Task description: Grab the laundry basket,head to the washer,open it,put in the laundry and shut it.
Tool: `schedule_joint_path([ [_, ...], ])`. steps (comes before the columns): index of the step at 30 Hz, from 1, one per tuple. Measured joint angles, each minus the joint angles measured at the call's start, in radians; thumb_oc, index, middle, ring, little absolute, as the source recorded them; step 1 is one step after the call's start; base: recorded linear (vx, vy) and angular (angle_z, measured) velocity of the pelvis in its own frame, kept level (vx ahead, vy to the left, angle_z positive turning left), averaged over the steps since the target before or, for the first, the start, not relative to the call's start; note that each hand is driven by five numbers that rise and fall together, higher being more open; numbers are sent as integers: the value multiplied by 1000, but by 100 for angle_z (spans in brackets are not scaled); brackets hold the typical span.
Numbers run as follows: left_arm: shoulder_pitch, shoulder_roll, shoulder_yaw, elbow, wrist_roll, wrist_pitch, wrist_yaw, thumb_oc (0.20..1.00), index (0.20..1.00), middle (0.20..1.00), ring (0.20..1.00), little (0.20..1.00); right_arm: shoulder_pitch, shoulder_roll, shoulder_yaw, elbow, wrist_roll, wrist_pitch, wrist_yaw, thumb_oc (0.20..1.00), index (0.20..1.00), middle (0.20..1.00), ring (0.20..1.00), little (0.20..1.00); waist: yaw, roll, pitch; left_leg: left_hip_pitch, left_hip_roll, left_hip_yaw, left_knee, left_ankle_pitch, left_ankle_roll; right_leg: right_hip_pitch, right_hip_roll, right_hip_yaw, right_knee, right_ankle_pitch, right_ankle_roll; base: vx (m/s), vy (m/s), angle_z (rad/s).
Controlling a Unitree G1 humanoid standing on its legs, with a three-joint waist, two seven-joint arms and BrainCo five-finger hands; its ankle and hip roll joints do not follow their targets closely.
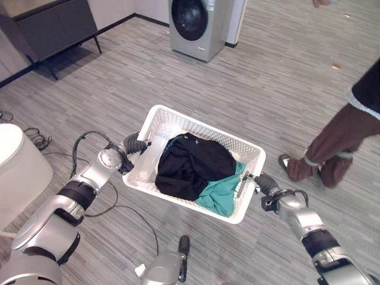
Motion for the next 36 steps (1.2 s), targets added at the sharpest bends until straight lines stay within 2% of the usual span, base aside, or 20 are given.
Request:
schedule_joint_path([
  [2,22,-1,0,-10,0,-2,0,200,200,200,200,200,15,-1,1,-2,-14,4,5,200,200,200,200,200,-5,-5,-1,49,-11,23,17,-31,32,-101,-55,-2,33,-32,11,395,69,-27],
  [3,27,-7,6,-11,0,-3,3,200,200,200,200,200,15,-9,-2,-9,-22,3,6,200,200,200,200,200,-25,3,0,51,-14,14,14,-40,34,-180,-95,-72,-30,-50,-19,495,-30,6],
  [6,34,-12,17,-19,0,-2,1,200,200,200,200,200,26,-12,-4,-11,-29,3,9,200,200,200,200,200,-78,17,5,49,-9,-41,-1,-38,30,-223,-64,-76,-420,1,-33,377,-76,42],
  [8,34,-35,17,0,1,-2,-1,200,200,200,200,200,41,-12,-4,-13,-30,3,8,200,200,200,200,200,-110,3,3,58,-35,-58,-21,-61,4,-233,-58,-25,-738,120,18,490,-102,71],
  [9,20,-55,25,22,3,-3,0,200,200,200,200,200,51,-16,-17,-17,-30,2,8,200,200,200,200,200,-143,-30,4,8,-86,-70,122,-115,44,-251,-107,16,-769,137,47,668,-156,97],
  [10,18,-73,26,34,3,-1,1,200,200,200,200,200,56,-29,-24,-24,-30,-2,8,200,200,200,200,200,-162,-23,4,16,-91,-75,188,-202,64,-245,-123,47,-810,160,68,526,-155,60],
  [12,46,-99,26,51,10,-3,-2,200,200,200,200,200,81,-16,-27,-5,-30,-3,4,200,200,200,200,200,-158,-22,12,40,-112,-74,249,-268,50,-254,-145,7,-847,245,7,520,-197,23],
  [15,52,-99,26,37,13,-3,-3,200,200,200,200,200,98,-16,-27,-8,-30,6,12,200,200,200,200,200,-166,-12,4,83,-74,-140,246,-316,13,-246,-108,-83,-743,272,-14,447,-231,40],
  [16,64,-90,27,38,13,-3,-3,200,200,200,200,200,105,-11,-26,-17,-30,5,16,200,200,200,200,200,-152,-22,-13,161,-35,-158,193,-312,-40,-172,-54,-108,-699,295,-38,742,-474,37],
  [17,79,-83,27,36,11,-3,-3,200,200,200,200,200,101,-13,-22,-18,-31,6,22,200,200,200,200,200,-147,-10,-25,190,-2,-168,203,-320,-70,-109,-6,-105,-684,285,-95,497,-356,36],
  [19,80,-84,29,28,10,-6,-2,200,200,200,200,200,76,-27,-22,-3,-31,6,25,200,200,200,200,200,-160,0,-31,101,48,-174,483,-336,-95,-79,37,-125,-644,267,-195,328,-343,36],
  [20,80,-84,30,29,9,-7,-2,200,200,200,200,200,76,-36,-21,8,-29,2,25,200,200,200,200,200,-160,5,-39,41,78,-165,633,-293,-101,-67,67,-121,-606,200,-207,405,-477,12],
  [21,84,-83,36,10,7,-12,-1,200,200,200,200,200,59,-38,-21,13,-28,-14,24,200,200,200,200,200,-143,5,-56,-14,102,-171,769,-225,-105,-86,96,-127,-529,145,-268,298,-455,-4],
  [22,86,-76,39,-13,7,-2,1,200,200,200,200,200,58,-41,-20,5,-29,-12,21,200,200,200,200,200,-139,1,-58,-60,132,-143,861,-142,-48,-74,118,-123,-514,120,-301,401,-501,-23],
  [23,103,-36,40,-75,-1,-2,2,200,200,200,200,200,70,-33,-21,-6,-20,-25,14,200,200,200,200,200,-110,-41,-82,-236,185,-132,1086,156,31,-21,165,-121,-555,93,-337,376,-372,-32],
  [25,102,-10,41,-97,-6,-4,9,200,200,200,200,200,62,-8,-24,-7,-9,-26,-14,200,200,200,200,200,-83,-88,-70,-353,219,-122,1151,59,11,44,189,-100,-604,77,-361,264,-104,-31],
  [26,107,-6,39,-89,-10,4,9,200,200,200,200,200,51,-3,-21,-2,-9,-25,-20,200,200,200,200,200,-72,-113,-58,-391,201,-121,1050,3,-37,95,186,-90,-631,87,-329,464,26,-30],
  [29,100,-26,25,-36,-12,6,6,200,200,200,200,200,42,-11,13,16,-10,-17,-19,200,200,200,200,200,-52,-107,-56,-398,55,-117,674,-55,-107,245,183,-34,-707,44,-246,584,46,-15],
  [32,77,-37,38,-26,-16,0,24,200,200,200,200,200,-39,-22,18,58,-9,-19,-21,200,200,200,200,200,15,-12,-51,-338,36,-127,-22,-43,-129,333,254,68,-784,34,-249,422,42,-85],
  [36,80,-39,39,-4,-38,-2,30,200,200,200,200,200,-30,-20,40,50,-10,-21,-19,200,200,200,200,200,41,-31,-59,-306,15,-200,-35,-58,-108,441,262,172,-772,-27,-226,394,92,-82],
])
